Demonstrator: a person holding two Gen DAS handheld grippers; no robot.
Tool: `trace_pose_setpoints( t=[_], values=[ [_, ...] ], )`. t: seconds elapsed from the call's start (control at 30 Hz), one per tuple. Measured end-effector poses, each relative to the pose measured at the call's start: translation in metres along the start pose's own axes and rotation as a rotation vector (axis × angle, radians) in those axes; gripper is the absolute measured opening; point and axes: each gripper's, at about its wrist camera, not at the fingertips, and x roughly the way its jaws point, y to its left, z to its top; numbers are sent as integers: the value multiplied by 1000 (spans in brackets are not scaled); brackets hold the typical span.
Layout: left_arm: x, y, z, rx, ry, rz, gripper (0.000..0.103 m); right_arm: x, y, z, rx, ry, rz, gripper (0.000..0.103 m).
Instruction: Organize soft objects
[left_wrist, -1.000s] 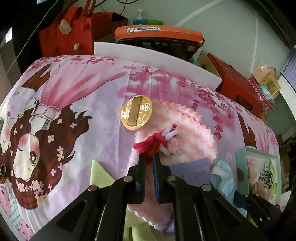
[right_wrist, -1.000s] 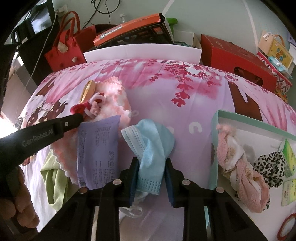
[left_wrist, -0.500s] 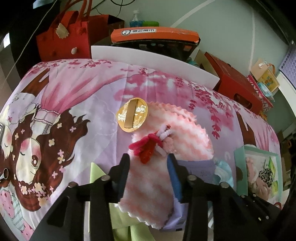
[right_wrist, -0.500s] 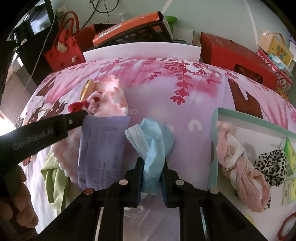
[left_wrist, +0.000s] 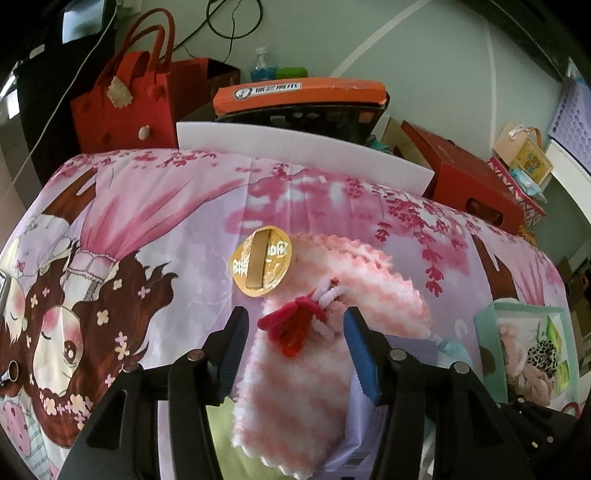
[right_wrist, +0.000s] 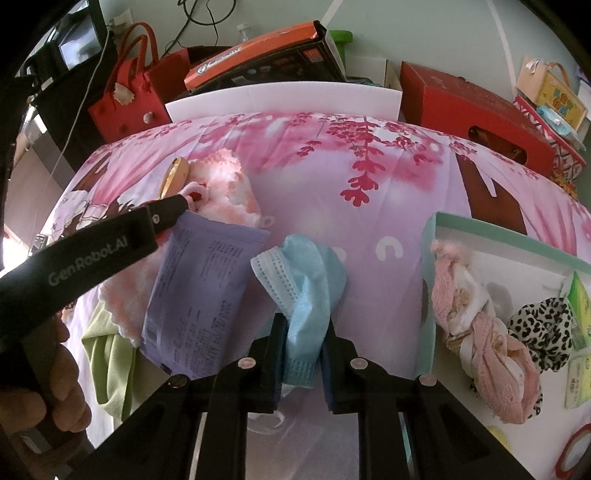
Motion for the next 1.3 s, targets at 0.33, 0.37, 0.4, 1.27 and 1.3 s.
trace_pose_setpoints(
  t=[0.33,0.37,0.4,1.27,1.3],
  values=[
    [4,-1,-3,3,15,-15,30,0,0,0,1,0,1,18],
    [4,-1,-3,6,15,-11,28,0,0,0,1,1,0,18],
    [4,-1,-3,9,15,-8,26,0,0,0,1,0,0,18],
    [-48,-6,20,-1,-97,-14,18,-30,-6,6,40,-93,12,17],
    [-54,-7,22,-2,-111,-17,18,-35,-7,7,45,-108,17,17]
  ],
)
